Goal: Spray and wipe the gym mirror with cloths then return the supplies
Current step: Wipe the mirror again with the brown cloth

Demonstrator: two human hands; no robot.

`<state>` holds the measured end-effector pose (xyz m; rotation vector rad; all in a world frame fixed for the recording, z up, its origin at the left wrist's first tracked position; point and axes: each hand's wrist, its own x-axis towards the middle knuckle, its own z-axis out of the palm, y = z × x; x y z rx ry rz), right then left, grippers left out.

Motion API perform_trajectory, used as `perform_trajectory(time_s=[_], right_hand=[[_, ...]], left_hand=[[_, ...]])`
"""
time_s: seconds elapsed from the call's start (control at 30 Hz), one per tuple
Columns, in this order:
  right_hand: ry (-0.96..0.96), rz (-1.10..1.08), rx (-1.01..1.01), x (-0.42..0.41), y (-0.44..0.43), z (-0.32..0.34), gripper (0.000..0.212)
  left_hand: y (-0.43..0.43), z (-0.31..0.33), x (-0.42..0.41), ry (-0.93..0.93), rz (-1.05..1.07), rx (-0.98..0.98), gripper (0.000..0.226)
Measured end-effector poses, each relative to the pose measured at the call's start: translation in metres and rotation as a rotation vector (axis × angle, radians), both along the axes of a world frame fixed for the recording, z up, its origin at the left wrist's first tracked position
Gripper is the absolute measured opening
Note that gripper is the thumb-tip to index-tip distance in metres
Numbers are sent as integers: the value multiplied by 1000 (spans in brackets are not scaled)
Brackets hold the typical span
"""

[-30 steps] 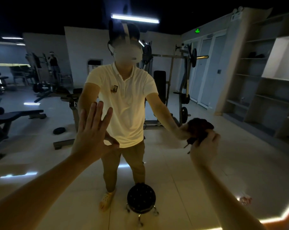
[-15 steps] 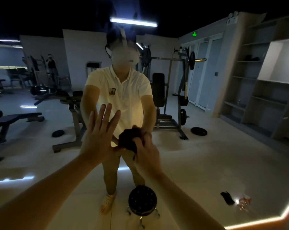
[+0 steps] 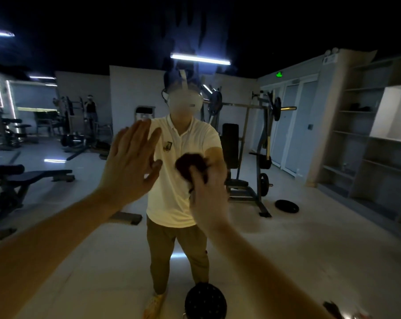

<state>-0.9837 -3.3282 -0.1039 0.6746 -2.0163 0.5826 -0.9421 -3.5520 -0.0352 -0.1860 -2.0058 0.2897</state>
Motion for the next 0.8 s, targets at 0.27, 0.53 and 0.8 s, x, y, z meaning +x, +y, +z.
perform_trajectory(time_s=[0.27,0.53,0.8], right_hand=[[215,-15,268,-22,47,91,26],[261,-208,-336,-43,18,154,50],[335,-31,226,-35,-5,133,29]], left_hand=[[-20,80,-19,155,54,55,87],[-22,83,-44,261,52,43,87],[-24,84,-41,253,36,37,84]])
